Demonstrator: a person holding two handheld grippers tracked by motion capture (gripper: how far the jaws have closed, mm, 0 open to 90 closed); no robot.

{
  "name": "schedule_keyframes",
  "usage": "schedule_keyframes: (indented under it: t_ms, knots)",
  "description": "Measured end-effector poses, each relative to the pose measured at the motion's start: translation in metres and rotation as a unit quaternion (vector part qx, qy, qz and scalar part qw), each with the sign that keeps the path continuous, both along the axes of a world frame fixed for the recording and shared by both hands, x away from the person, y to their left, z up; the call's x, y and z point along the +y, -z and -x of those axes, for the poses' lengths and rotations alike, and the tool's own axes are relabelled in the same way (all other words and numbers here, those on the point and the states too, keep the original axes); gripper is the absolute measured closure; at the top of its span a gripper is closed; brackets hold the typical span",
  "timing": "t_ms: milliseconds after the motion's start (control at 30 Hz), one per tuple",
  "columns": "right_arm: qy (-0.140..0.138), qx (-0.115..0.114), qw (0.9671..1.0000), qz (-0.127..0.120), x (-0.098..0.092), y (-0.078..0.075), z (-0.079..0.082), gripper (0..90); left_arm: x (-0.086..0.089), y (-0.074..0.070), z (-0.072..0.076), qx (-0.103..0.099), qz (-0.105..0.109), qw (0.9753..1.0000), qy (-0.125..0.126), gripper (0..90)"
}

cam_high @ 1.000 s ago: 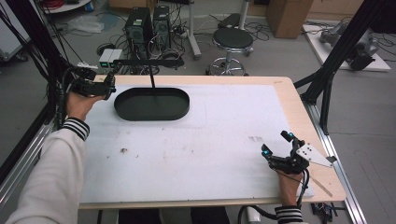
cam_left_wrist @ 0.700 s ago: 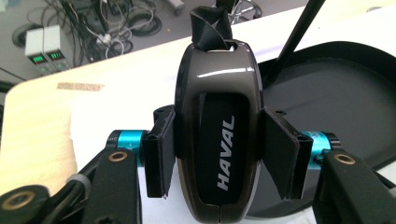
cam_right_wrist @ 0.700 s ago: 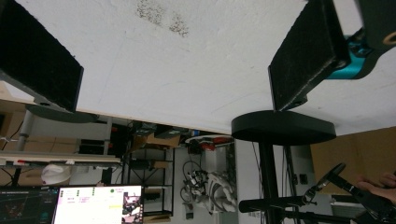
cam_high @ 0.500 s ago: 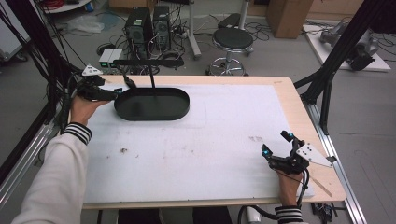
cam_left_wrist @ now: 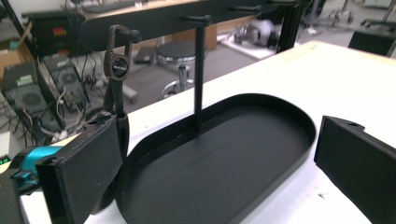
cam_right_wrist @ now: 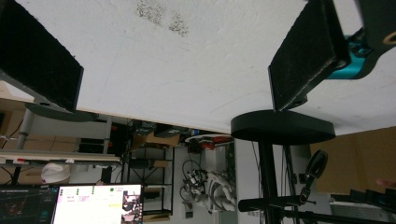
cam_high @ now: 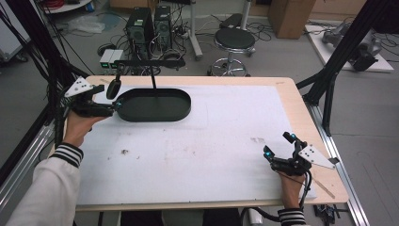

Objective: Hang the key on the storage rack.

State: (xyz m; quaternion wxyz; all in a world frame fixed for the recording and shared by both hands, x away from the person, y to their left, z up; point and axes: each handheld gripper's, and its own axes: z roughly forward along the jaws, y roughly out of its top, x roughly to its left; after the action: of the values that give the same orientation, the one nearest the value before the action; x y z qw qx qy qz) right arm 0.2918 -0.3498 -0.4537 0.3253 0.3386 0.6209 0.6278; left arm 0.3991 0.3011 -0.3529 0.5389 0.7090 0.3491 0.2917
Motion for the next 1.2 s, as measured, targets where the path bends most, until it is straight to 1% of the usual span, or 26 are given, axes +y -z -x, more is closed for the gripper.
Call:
schedule_keyframes:
  t_ms: [33, 67, 100, 200, 233, 400, 433, 500, 600, 633, 667, 700, 767, 833, 900, 1033, 1100, 1167, 1200]
  knots:
    - [0.0, 0.0, 1.0, 0.0, 0.0, 0.0, 0.0, 2.2, 0.002, 0.003, 0.004, -0.008, 0.002, 1.0, -0.003, 1.7]
    - [0.0, 0.001, 1.0, -0.001, 0.0, 0.0, 0.0, 2.2, 0.005, 0.006, 0.009, -0.011, 0.009, 0.9999, -0.003, 1.7]
    - [0.0, -0.001, 1.0, 0.0, 0.0, 0.0, 0.0, 2.2, 0.007, 0.008, 0.012, -0.012, 0.017, 0.9998, -0.007, 1.7]
    - [0.001, -0.004, 1.0, 0.001, 0.0, 0.0, 0.0, 2.1, 0.01, 0.018, 0.024, -0.018, 0.031, 0.9993, -0.011, 1.7]
    - [0.0, -0.001, 1.0, -0.001, 0.0, 0.0, 0.0, 2.2, 0.009, 0.021, 0.028, -0.019, 0.032, 0.9993, -0.009, 1.7]
    - [0.001, 0.001, 1.0, -0.001, 0.0, 0.0, 0.0, 2.2, 0.0, 0.034, 0.05, -0.029, 0.037, 0.9989, 0.007, 1.7]
    - [0.001, 0.001, 1.0, -0.001, 0.0, 0.0, 0.0, 2.2, -0.001, 0.036, 0.055, -0.036, 0.039, 0.9985, 0.013, 1.7]
    - [0.002, 0.0, 1.0, -0.001, 0.0, 0.0, 0.0, 2.2, -0.003, 0.04, 0.064, -0.048, 0.041, 0.9978, 0.017, 1.7]
    - [0.002, -0.003, 1.0, 0.003, 0.0, 0.0, 0.0, 2.2, -0.003, 0.043, 0.077, -0.057, 0.052, 0.9968, 0.023, 1.7]
    - [0.002, -0.003, 1.0, 0.003, 0.0, 0.0, 0.0, 2.2, -0.003, 0.044, 0.081, -0.063, 0.057, 0.9961, 0.026, 1.7]
    - [0.002, -0.003, 1.0, 0.003, 0.0, 0.0, 0.0, 2.2, -0.003, 0.046, 0.085, -0.064, 0.055, 0.9961, 0.026, 1.7]
    - [0.003, -0.001, 1.0, 0.003, 0.0, 0.0, 0.0, 2.2, -0.002, 0.048, 0.088, -0.063, 0.054, 0.9962, 0.025, 1.7]
    - [0.003, 0.0, 1.0, 0.002, 0.001, 0.0, 0.0, 2.2, 0.0, 0.054, 0.095, -0.066, 0.065, 0.9954, 0.026, 1.7]
    - [0.002, -0.002, 1.0, 0.003, 0.0, 0.0, 0.0, 2.2, 0.003, 0.061, 0.101, -0.069, 0.07, 0.9948, 0.025, 1.7]
    - [0.003, -0.004, 1.0, 0.005, 0.001, 0.0, 0.0, 2.2, 0.007, 0.069, 0.106, -0.071, 0.075, 0.9944, 0.019, 1.7]
    - [0.005, -0.007, 0.9999, 0.006, 0.0, 0.0, 0.0, 2.2, 0.011, 0.081, 0.114, -0.076, 0.086, 0.9933, 0.014, 1.7]
    - [0.005, -0.007, 0.9999, 0.006, 0.0, 0.0, 0.0, 2.2, 0.013, 0.086, 0.118, -0.082, 0.09, 0.9925, 0.015, 1.7]
    - [0.005, -0.007, 0.9999, 0.006, 0.0, 0.0, 0.0, 2.2, 0.014, 0.09, 0.121, -0.091, 0.091, 0.9915, 0.018, 1.7]
    - [0.005, -0.007, 0.9999, 0.006, 0.0, 0.0, 0.0, 2.2, 0.013, 0.092, 0.123, -0.092, 0.093, 0.9911, 0.022, 1.7]
